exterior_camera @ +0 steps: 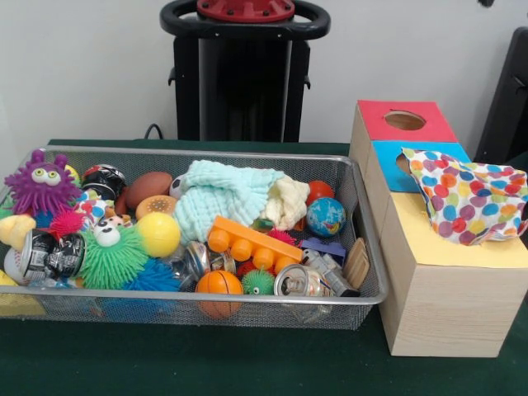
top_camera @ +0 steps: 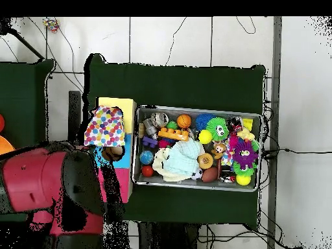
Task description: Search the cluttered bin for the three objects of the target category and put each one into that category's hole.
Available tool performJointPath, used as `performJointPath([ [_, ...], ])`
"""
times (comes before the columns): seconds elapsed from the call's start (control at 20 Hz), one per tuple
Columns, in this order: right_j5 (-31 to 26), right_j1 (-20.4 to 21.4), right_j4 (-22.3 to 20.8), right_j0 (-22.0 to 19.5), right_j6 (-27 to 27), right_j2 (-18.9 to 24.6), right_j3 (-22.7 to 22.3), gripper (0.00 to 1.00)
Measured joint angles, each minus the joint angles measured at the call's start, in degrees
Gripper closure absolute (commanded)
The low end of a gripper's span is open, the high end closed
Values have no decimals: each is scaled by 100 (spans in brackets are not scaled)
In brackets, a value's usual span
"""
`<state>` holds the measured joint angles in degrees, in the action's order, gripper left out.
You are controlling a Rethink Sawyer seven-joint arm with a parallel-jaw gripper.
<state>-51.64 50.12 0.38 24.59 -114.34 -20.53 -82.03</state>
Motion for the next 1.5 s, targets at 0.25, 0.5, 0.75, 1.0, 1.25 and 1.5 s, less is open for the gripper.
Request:
performJointPath([
  [0.25,-1,265,-1,253,0,-23,-159,0],
  [0.5,-1,294,-2,262,0,-22,-170,0],
  [0.75,-1,178,0,42,0,-11,-169,0],
  [1.0,-1,-53,4,-327,0,8,-145,0],
  [1.25,0,-278,1,-658,0,30,-118,0],
  [1.5,-2,-350,1,-879,0,98,-51,0],
])
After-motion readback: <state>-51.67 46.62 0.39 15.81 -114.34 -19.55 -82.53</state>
